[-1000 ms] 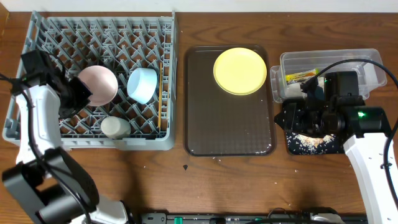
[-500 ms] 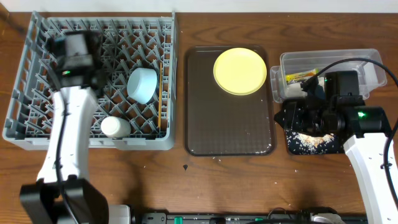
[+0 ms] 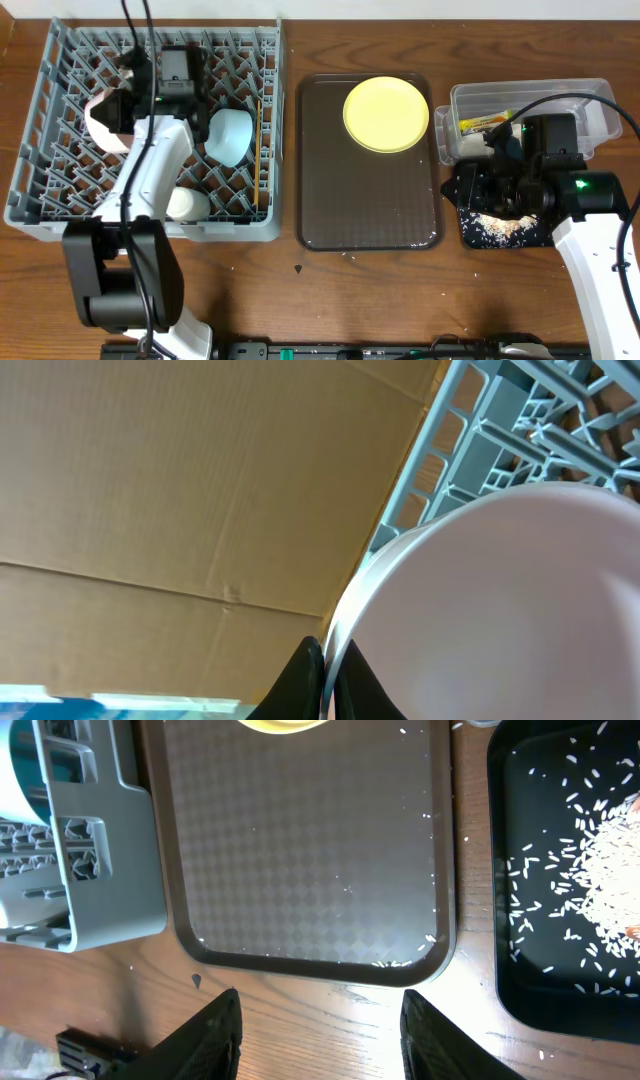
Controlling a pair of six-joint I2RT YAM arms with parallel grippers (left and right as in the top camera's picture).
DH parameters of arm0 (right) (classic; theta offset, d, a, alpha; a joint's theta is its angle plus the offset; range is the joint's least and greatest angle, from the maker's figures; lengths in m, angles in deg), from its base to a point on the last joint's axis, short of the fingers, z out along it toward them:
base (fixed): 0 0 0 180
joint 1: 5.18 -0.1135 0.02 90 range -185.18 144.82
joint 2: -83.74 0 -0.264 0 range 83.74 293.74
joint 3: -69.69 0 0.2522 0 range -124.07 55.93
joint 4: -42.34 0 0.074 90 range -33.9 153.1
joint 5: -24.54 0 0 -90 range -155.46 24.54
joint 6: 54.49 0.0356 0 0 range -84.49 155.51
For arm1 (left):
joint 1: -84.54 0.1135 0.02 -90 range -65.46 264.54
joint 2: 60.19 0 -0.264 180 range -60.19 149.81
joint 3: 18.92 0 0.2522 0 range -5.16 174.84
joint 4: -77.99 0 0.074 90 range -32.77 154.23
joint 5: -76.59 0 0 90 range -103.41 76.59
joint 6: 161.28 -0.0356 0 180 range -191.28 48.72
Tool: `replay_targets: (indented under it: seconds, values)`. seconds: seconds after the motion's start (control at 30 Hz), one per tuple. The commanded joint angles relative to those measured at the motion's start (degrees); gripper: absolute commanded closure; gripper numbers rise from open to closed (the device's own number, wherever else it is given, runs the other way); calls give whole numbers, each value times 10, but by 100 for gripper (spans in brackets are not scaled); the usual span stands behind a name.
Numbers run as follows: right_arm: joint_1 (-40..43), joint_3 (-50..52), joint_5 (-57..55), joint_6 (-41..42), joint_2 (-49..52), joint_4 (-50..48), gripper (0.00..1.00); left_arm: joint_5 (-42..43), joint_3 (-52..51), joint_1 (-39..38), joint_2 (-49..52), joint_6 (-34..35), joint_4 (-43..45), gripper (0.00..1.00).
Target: Sort waste into correct bins and load items into the dishwasher
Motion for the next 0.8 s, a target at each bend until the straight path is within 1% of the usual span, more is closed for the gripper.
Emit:
replay_targets:
  seconds: [0.0,0.23,0.43,0.53,0.7,0.77]
  values:
    - [5,-9,1,-9,-6,0,51,-36,-12,-18,7,-7,0,93]
    - [5,-9,1,-9,-6,-2,51,-32,-56,-22,9,18,9,93]
    - [5,-9,1,-9,-6,-3,51,-31,-74,-22,9,18,42,93]
    - [5,-9,1,-9,-6,-4,51,-1,-81,-24,10,19,42,93]
    - [5,-9,1,-9,-6,-5,51,-2,-85,-36,16,19,54,92]
    - [5,-9,1,-9,-6,-5,51,-2,-85,-42,18,19,63,91]
